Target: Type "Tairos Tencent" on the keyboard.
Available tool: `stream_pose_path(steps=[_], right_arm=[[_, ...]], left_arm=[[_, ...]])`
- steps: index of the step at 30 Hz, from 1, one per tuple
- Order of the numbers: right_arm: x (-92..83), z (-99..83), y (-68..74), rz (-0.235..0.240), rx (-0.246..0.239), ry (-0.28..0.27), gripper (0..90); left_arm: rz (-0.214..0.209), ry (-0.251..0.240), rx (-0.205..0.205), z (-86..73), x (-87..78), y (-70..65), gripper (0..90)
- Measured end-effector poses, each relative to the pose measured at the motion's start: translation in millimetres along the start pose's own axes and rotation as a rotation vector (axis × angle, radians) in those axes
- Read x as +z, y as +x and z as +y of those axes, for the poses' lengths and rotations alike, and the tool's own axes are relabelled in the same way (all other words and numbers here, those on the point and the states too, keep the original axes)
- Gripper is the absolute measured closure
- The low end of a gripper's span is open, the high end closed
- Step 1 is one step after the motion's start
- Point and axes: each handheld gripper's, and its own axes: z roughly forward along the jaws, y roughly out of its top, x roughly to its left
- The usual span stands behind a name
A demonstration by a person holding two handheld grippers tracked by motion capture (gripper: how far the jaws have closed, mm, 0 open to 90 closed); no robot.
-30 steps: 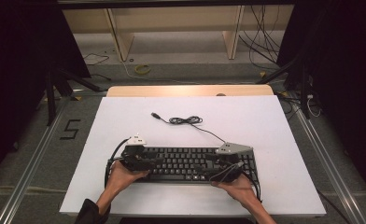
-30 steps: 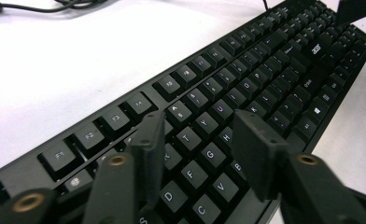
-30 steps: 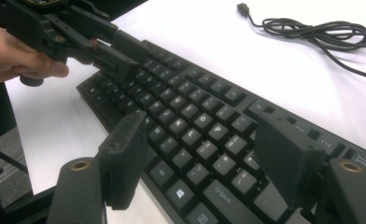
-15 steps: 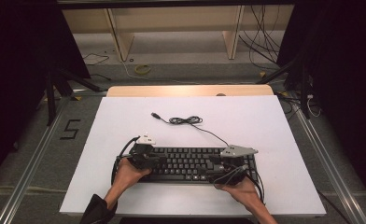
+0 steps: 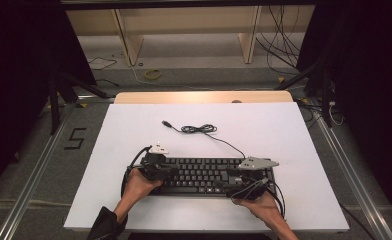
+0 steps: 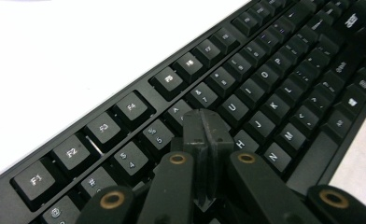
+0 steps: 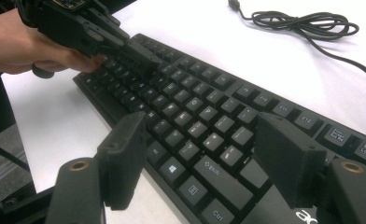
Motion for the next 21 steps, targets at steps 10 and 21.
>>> stream_pose_path(steps=[10,21], right_arm=[[-1.0,-2.5,-0.3,-0.002,0.0,0.011,35.3],[-0.1,-2.3,-3.0,0.0,0.004,-0.001,35.4]], left_arm=[[-0.012,0.013,0.002,-2.7,3.0,0.3,89.3],[-0.028,-0.03,-0.025,1.6,-4.6,-1.0,80.6]])
